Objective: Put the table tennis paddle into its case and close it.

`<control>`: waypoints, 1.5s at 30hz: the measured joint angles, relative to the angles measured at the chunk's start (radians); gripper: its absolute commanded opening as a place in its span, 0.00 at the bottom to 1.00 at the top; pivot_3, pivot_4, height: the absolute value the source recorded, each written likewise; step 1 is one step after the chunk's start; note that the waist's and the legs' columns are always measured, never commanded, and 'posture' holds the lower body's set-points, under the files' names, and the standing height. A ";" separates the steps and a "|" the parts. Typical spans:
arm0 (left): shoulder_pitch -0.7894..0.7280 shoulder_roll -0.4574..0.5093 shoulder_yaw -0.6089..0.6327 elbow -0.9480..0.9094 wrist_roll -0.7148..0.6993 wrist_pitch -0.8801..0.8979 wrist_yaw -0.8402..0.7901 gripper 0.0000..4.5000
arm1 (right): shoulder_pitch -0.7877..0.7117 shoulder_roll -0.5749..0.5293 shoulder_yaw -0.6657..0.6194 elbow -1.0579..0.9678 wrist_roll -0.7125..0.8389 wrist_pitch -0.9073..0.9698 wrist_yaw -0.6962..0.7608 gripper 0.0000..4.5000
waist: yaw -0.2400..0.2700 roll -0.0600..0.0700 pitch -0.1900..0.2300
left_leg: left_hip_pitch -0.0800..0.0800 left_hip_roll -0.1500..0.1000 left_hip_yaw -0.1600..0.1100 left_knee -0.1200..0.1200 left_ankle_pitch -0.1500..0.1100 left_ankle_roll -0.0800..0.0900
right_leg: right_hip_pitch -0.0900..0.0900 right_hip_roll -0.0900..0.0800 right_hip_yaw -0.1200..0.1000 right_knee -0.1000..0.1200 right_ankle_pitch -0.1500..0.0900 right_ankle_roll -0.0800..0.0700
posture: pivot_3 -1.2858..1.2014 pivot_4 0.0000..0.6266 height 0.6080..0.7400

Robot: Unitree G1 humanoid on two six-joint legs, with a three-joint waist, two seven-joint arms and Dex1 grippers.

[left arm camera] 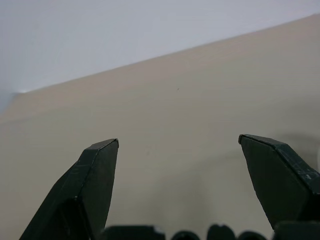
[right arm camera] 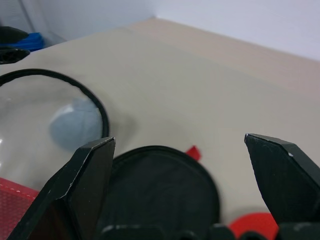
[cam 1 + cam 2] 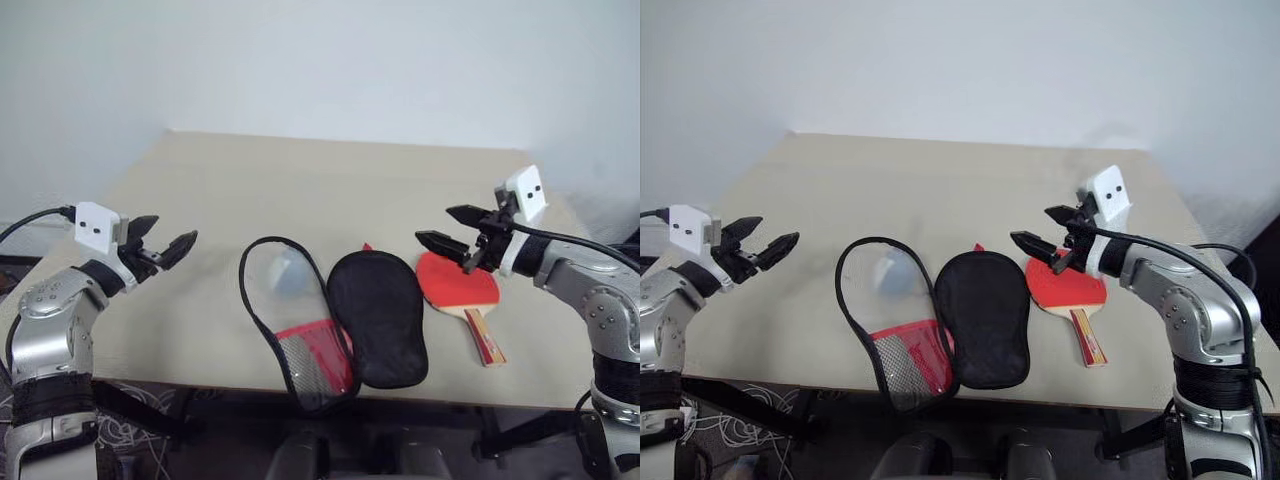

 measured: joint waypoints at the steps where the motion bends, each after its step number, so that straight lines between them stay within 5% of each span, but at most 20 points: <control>1: 0.000 0.000 0.000 0.000 0.000 0.000 0.000 0.91 | 0.000 0.000 0.001 0.000 0.000 0.000 0.000 1.00 | 0.001 0.000 0.000 | 0.000 0.000 0.000 0.000 0.000 0.000 | 0.000 0.000 0.000 0.000 0.000 0.000 | 0.52 0.00 0.81; 16: -0.101 -0.038 -0.050 0.058 0.007 0.011 0.001 0.91 | -0.014 0.029 -0.002 0.023 -0.002 0.051 -0.108 1.00 | 0.029 0.001 0.000 | -0.001 0.001 0.002 0.000 -0.001 0.002 | 0.003 0.000 -0.005 -0.010 0.003 0.002 | 0.52 0.00 0.81; 29: -0.175 -0.060 -0.116 0.057 -0.033 0.095 -0.138 0.91 | 0.153 -0.120 -0.049 0.046 -0.068 0.094 -0.131 1.00 | 0.024 0.003 0.000 | -0.001 0.001 0.005 0.002 -0.003 0.006 | 0.004 -0.002 -0.010 -0.011 0.003 0.002 | 0.52 0.00 0.81; 45: -0.198 -0.089 -0.149 0.128 -0.021 0.034 -0.183 0.91 | 0.309 -0.130 -0.023 -0.043 -0.093 0.158 -0.183 1.00 | 0.029 0.003 0.000 | -0.001 0.001 0.004 0.004 -0.004 0.006 | 0.005 -0.002 -0.011 -0.011 0.003 0.002 | 0.52 0.00 0.81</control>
